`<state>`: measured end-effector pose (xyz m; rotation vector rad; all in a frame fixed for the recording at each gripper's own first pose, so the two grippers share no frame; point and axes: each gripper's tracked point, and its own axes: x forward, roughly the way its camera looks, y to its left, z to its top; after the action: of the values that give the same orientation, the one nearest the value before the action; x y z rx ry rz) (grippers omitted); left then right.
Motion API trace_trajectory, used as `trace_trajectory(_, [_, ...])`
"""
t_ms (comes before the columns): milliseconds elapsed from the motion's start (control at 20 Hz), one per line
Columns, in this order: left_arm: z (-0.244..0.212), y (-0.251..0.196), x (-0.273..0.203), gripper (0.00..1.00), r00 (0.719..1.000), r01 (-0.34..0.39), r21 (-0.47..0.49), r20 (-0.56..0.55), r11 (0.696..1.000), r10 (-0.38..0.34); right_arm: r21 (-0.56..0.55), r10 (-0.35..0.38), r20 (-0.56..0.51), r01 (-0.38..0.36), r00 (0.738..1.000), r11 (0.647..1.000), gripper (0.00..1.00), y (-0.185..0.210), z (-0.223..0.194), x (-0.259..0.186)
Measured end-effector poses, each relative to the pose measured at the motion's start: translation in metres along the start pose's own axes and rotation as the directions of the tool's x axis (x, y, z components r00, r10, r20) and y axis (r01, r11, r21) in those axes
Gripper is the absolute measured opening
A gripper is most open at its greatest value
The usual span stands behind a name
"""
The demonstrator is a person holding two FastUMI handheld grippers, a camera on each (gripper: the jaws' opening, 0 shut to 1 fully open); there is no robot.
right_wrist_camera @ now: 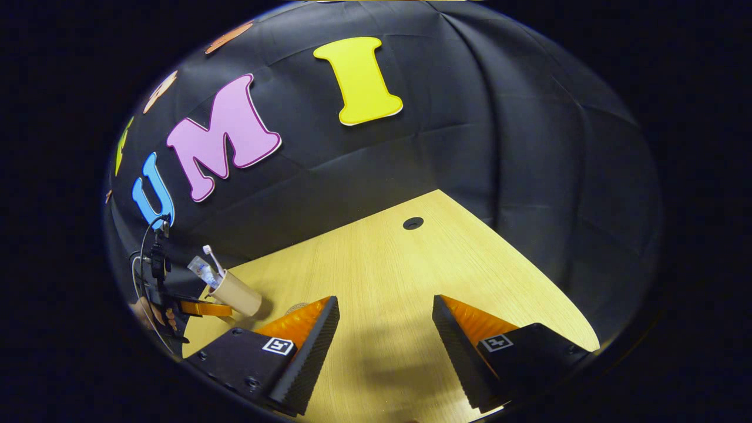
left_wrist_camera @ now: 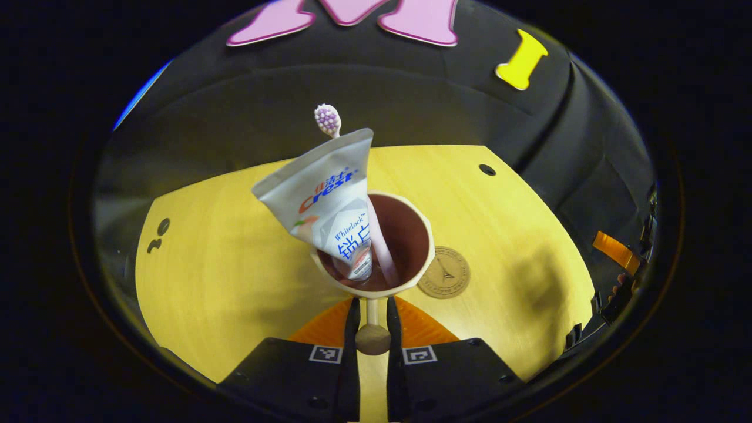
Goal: Put the toothbrush and toothpaste on the desktop into the cup, then pick up the cup and place it on the coaster on the desktop.
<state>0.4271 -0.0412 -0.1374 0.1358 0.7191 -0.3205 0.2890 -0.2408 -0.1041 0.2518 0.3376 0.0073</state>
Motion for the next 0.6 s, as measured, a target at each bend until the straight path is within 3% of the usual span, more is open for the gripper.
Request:
trace_trajectory(300, [-0.007,-0.009,0.003,0.23,0.996,0.071,0.102,-0.056,0.992,-0.066,-0.024,0.020,-0.009,-0.020,1.000,1.000,0.98,0.007,-0.005,-0.007])
trace_trajectory(350, [-0.007,-0.008,0.001,0.18,0.996,0.076,0.117,-0.063,0.990,-0.068,-0.025,0.021,-0.008,-0.021,1.000,0.999,0.98,0.008,-0.005,-0.008])
trace_trajectory(400, [-0.007,-0.008,0.001,0.23,0.995,0.077,0.131,-0.073,0.988,-0.068,-0.022,0.023,-0.010,-0.023,1.000,0.999,0.98,0.009,-0.005,-0.007])
trace_trajectory(600, [-0.009,-0.007,0.000,0.23,0.994,0.060,0.174,-0.103,0.983,-0.042,-0.012,0.027,-0.017,-0.027,0.999,1.000,0.98,0.011,-0.008,-0.007])
